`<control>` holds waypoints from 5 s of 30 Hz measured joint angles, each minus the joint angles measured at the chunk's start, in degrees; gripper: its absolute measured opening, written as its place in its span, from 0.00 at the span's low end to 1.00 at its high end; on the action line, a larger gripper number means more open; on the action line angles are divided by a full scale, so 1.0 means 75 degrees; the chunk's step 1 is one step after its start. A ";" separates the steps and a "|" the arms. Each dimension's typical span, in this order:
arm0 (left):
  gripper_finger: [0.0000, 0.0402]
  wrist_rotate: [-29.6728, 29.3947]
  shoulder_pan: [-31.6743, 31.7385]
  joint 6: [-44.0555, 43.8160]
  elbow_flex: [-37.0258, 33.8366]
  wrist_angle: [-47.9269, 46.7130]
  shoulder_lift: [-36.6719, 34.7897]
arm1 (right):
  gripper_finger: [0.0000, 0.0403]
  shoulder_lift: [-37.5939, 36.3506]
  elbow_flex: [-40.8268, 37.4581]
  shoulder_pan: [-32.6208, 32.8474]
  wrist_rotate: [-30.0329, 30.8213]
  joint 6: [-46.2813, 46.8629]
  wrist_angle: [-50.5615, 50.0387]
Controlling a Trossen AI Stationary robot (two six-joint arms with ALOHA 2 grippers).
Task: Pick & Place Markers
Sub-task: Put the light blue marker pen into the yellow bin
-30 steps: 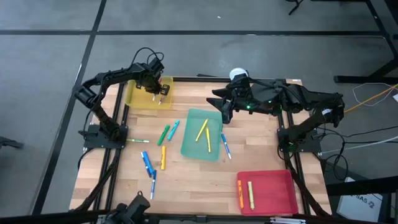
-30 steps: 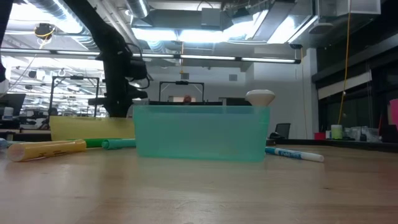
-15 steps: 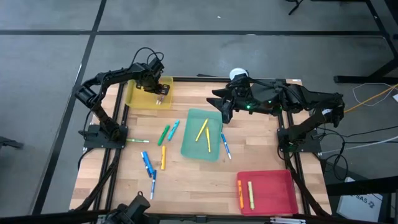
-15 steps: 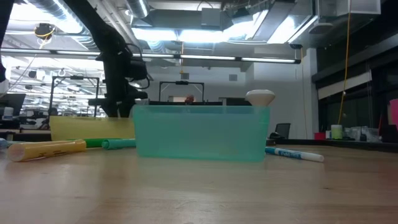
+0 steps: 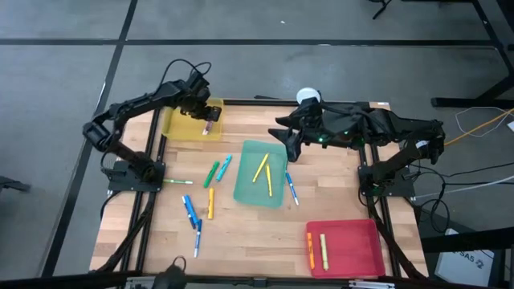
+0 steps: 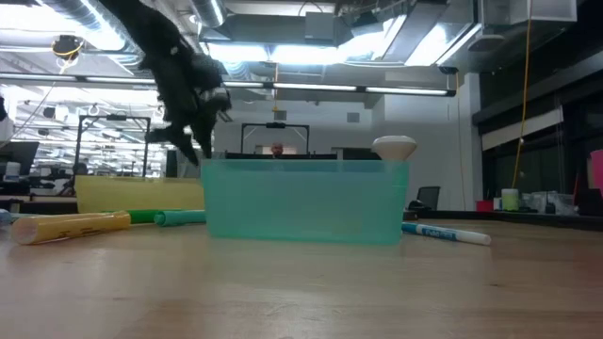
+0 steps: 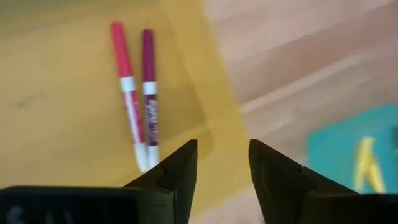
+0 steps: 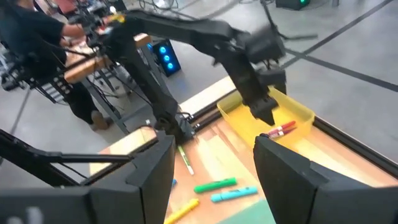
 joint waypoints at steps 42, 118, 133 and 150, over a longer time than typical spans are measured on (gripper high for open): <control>0.35 -0.1973 -0.5983 -0.2841 0.0012 0.2638 -0.2965 | 0.53 -0.0173 0.0000 0.0035 -0.1285 0.1026 -0.1799; 0.35 -0.2005 -0.6837 -0.2559 0.0003 0.5047 -0.2375 | 0.50 0.1020 -0.6962 0.0289 -0.3106 0.5577 0.0977; 0.35 -0.2007 -0.6837 -0.2628 0.0003 0.5047 -0.2375 | 0.02 0.1020 -0.6962 0.0291 -0.3389 0.5379 0.0974; 0.35 -0.2011 -0.6837 -0.2702 0.0003 0.5173 -0.2378 | 0.00 0.1434 -0.6959 0.0032 -0.4098 0.4744 0.1630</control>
